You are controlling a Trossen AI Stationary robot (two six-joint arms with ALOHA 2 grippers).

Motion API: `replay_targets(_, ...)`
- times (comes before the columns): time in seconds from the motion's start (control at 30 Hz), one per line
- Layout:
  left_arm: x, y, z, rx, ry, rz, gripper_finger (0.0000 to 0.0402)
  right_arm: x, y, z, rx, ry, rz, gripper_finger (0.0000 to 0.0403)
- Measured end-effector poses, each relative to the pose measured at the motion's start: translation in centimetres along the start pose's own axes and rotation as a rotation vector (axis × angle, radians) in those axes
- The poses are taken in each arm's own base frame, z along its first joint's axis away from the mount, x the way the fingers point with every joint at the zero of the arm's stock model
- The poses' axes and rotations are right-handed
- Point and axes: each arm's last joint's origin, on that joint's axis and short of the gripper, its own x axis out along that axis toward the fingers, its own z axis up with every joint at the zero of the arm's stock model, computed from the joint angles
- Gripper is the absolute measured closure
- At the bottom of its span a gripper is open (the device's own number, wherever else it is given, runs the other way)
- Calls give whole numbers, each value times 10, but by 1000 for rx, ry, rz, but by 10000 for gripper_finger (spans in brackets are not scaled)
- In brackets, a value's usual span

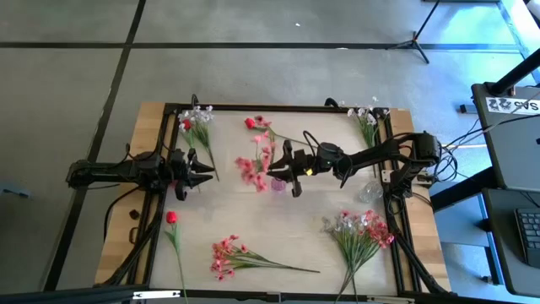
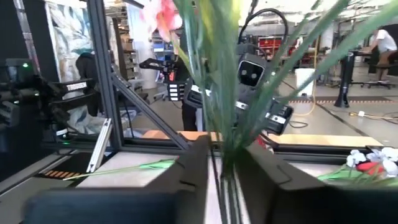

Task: Sort flowers into vase by color
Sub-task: Put the top pink flowers into the violet vase, then put the bottom white flowers into the transparent vase

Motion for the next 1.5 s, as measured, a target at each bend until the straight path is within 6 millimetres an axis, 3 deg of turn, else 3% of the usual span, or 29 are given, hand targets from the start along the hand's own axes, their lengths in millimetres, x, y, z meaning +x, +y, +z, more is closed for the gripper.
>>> replay_targets(0.17, 0, 0, 0, 0, 0, 0, 260, -1, 0, 0, 43, 22, -3, 255)
replay_targets(0.3, 0, 0, 0, 0, 0, 0, 260, -3, 1, 7, 57, 50, -18, 229)
replay_targets(0.7, 0, 0, 0, 0, 0, 0, 260, -22, 4, 26, 82, 285, -78, 223)
replay_targets(0.97, 0, 0, 0, 0, 0, 0, 260, -45, 12, 50, 98, 593, -133, 223)
replay_targets(1.13, 0, 0, 0, 0, -1, 0, 260, -62, 18, 65, 229, 776, -178, 223)
replay_targets(1.27, 0, 0, 0, 0, -1, 0, 260, -74, 36, 74, 439, 910, -159, 223)
replay_targets(1.5, 0, 0, 0, 0, 0, 0, 260, -84, 105, 79, 711, 1028, -212, 223)
